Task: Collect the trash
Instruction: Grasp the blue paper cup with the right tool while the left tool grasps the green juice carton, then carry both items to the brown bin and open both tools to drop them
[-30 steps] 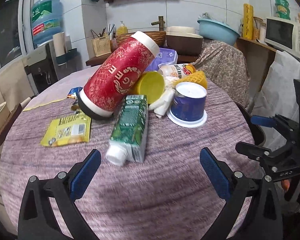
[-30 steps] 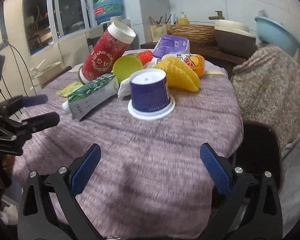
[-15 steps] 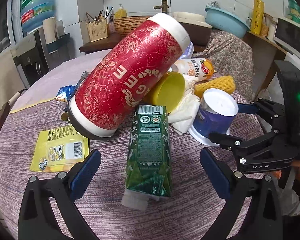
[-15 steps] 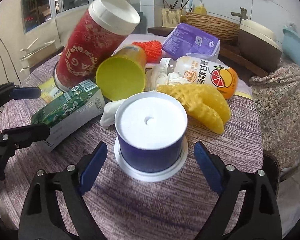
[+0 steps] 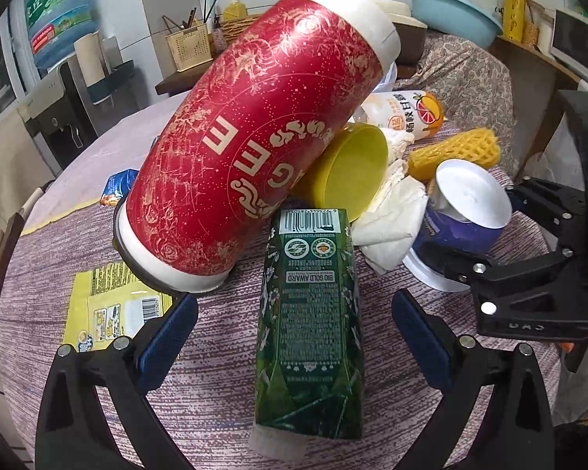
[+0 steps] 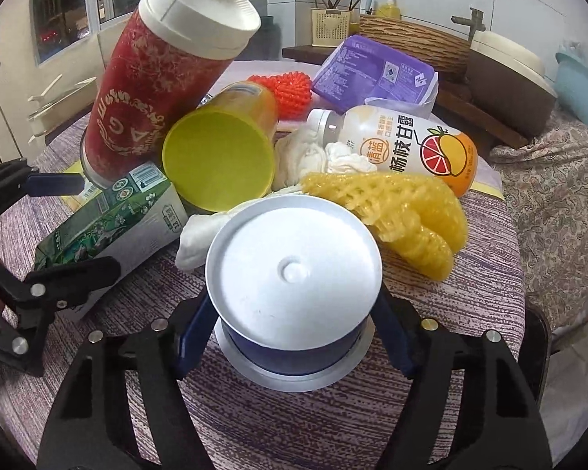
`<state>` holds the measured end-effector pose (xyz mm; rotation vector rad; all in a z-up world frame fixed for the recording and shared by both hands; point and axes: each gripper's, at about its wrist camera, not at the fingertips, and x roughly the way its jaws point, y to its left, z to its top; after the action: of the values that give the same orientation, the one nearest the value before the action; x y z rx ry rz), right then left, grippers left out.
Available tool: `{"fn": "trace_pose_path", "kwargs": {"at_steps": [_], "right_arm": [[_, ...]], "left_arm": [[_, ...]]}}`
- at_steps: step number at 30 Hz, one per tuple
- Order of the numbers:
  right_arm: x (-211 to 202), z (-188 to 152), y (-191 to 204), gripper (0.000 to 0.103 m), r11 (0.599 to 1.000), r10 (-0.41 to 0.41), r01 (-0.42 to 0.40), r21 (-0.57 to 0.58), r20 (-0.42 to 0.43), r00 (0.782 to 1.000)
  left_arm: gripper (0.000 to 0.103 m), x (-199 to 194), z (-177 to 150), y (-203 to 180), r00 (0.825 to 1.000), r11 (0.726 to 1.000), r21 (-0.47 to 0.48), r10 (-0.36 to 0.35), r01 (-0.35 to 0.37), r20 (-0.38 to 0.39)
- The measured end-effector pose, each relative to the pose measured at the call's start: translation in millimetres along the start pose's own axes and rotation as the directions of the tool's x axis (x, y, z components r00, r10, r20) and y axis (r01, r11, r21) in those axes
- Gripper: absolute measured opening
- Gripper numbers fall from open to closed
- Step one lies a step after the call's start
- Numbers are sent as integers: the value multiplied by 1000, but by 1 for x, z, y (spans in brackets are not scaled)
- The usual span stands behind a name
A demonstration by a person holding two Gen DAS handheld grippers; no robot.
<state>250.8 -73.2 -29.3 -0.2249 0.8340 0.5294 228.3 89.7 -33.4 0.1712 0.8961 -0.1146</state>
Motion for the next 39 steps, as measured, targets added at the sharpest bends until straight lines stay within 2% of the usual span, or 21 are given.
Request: {"fn": "trace_pose_path", "kwargs": {"at_steps": [4, 8, 10, 13, 15, 18, 24, 30, 32, 39], "right_arm": [[-4, -2, 0, 73, 1000, 11, -11, 5, 2, 1000], [-8, -6, -1, 73, 1000, 21, -21, 11, 5, 1000], [-12, -8, -2, 73, 999, 26, -26, 21, 13, 1000], [-18, -11, -3, 73, 999, 37, -38, 33, 25, 999], [-22, -14, -5, 73, 998, 39, -40, 38, 28, 999], [-26, -19, -8, 73, 998, 42, -44, 56, 33, 999], [-38, -29, -9, 73, 997, 49, -52, 61, 54, 997], [-54, -42, -6, 73, 994, 85, -90, 69, 77, 993], [-60, -48, -3, 73, 992, 98, -104, 69, 86, 991], [-86, -77, 2, 73, 988, 126, -136, 68, 127, 984]], "left_arm": [[98, 6, 4, 0, 999, 999, 7, 44, -44, -22], [98, 10, 7, -7, 995, 994, 56, 100, -99, -21], [94, 12, 7, -8, 994, 993, 63, 100, -98, -31], [81, 14, 4, -9, 997, 998, 39, 50, -48, -60], [66, 15, 3, -8, 997, 1000, 17, 17, -16, -79], [50, 15, -2, -6, 995, 999, -22, -28, 26, -97], [49, 8, -13, -1, 994, 995, -73, -78, 72, -79], [49, -17, -26, -9, 994, 992, -75, -108, 106, -28], [49, -26, -33, -13, 990, 987, -84, -141, 140, -10], [49, -43, -46, -41, 982, 979, -74, -185, 188, 48]]}}
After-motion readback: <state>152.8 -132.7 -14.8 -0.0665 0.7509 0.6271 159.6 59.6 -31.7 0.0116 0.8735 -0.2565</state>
